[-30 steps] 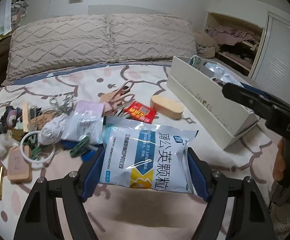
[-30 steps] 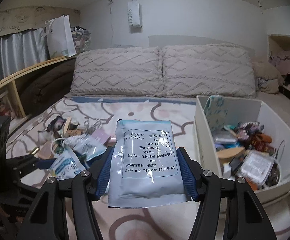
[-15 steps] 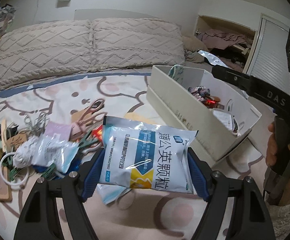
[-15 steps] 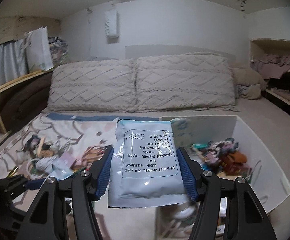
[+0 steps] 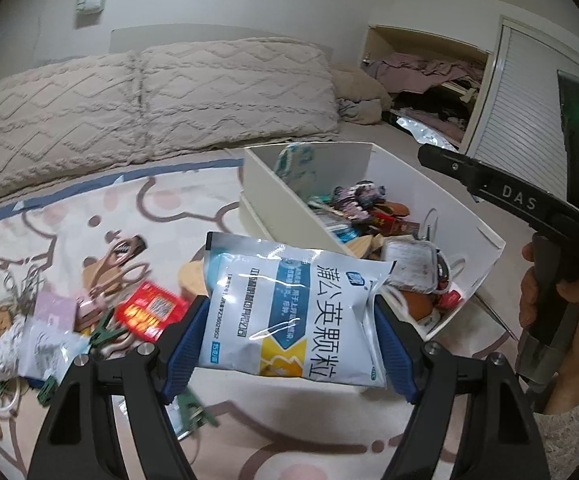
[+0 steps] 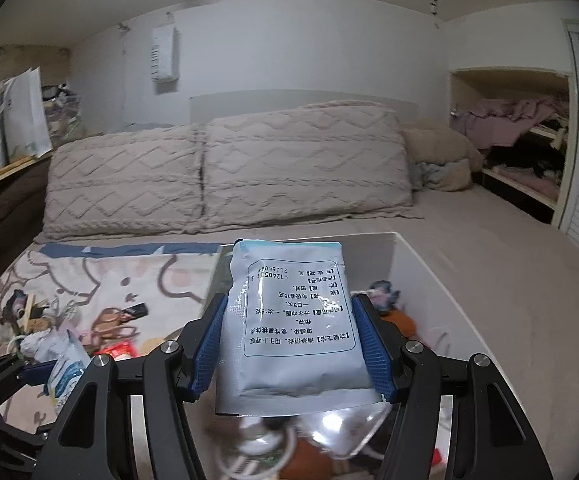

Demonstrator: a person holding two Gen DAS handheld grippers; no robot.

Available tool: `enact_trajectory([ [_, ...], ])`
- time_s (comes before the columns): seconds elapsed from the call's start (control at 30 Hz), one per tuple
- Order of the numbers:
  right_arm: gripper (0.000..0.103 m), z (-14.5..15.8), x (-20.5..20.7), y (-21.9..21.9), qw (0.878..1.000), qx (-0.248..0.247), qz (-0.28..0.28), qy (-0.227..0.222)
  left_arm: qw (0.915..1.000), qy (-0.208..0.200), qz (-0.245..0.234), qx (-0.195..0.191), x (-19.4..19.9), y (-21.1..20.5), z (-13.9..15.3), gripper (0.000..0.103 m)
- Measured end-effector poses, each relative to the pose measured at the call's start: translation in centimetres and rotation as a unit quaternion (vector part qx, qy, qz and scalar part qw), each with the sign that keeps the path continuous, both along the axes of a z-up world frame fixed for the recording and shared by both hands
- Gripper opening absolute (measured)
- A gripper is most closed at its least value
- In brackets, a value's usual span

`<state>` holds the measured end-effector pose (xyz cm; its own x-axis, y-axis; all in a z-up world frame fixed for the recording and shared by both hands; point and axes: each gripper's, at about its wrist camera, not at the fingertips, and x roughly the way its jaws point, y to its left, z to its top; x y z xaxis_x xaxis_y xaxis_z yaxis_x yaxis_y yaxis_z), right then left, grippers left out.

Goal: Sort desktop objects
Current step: 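Lift both held sachets and carry them over the white shoe box, then open the right tool to drop the white sachet into the box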

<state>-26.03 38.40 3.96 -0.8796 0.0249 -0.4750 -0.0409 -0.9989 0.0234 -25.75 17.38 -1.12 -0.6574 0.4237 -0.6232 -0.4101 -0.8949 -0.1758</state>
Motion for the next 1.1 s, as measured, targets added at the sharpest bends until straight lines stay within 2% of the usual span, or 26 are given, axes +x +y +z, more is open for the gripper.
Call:
enact_trajectory([
  [0.43,0.063,-1.9,-0.6,4.8,0.998,0.009,-0.054,-0.04,0.9993,-0.009,-0.032,0.016,-2.0,5.2,1.2,0.078],
  [0.73,0.063,-3.2,-0.9,7.0,0.995,0.008,-0.069,-0.075,0.999,-0.007,-0.044,-0.001,-3.5,8.0,1.6,0.078],
  [1.1,0.063,-5.6,-1.8,8.1,0.987,0.022,-0.077,-0.142,0.9986,-0.011,-0.049,-0.013,-5.1,10.2,1.8,0.078],
])
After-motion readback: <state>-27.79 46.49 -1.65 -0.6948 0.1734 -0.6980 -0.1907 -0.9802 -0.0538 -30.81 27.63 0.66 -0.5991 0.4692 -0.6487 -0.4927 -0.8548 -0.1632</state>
